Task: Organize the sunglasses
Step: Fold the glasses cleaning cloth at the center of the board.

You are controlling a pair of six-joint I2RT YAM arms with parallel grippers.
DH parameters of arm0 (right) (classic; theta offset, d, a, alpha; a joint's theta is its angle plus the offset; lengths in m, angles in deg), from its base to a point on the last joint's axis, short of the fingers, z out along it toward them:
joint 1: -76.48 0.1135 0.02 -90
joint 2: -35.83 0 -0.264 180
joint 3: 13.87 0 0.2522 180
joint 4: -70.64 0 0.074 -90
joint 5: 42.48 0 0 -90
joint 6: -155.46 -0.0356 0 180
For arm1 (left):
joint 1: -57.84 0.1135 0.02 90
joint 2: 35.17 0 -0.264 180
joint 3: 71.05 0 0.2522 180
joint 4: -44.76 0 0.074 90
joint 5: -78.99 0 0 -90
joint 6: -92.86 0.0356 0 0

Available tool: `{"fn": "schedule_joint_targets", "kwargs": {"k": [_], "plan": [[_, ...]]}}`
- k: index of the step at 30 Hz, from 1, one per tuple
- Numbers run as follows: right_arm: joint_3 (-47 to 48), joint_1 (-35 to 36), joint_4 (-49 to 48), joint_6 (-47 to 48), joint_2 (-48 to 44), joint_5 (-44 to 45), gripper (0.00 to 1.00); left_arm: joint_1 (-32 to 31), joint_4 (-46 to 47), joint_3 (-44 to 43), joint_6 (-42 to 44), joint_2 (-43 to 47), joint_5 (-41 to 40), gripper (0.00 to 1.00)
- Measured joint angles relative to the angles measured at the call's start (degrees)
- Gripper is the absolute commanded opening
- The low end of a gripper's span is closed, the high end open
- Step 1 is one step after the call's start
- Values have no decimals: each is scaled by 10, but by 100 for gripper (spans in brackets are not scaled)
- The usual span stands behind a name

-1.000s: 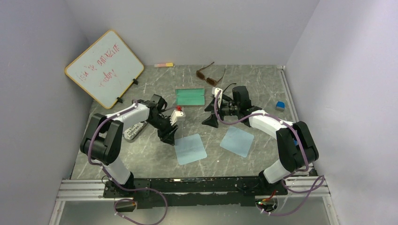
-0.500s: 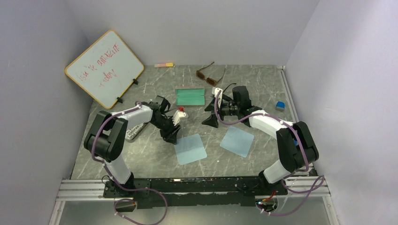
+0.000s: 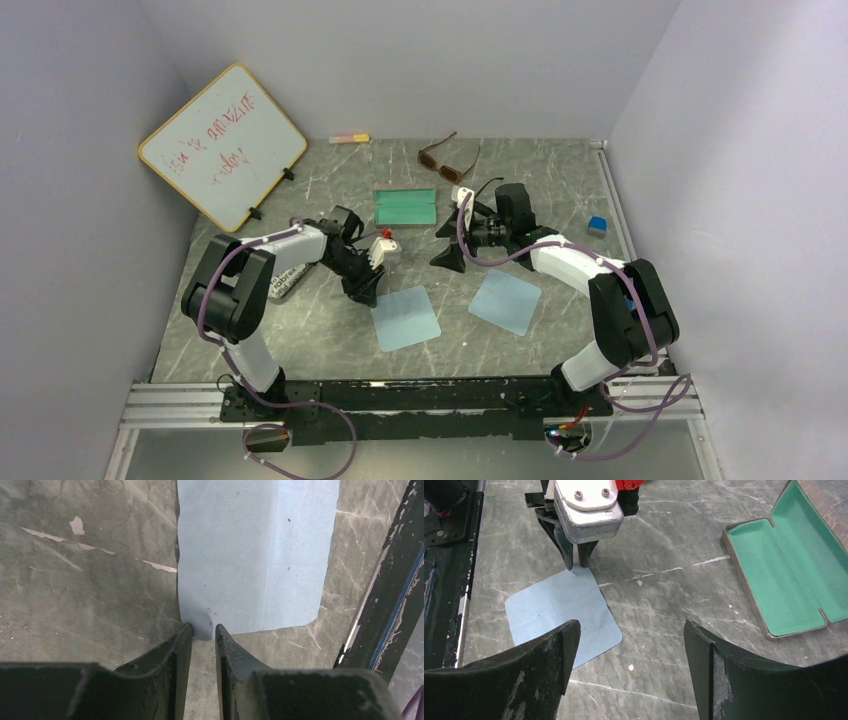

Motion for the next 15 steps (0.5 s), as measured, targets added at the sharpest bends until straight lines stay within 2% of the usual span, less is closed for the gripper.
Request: {"fn": "schedule_joint_targets", "kwargs": {"k": [15], "plan": [[2,16,20,24,32,-21,73,0,14,2,-18,0,-17,12]]}}
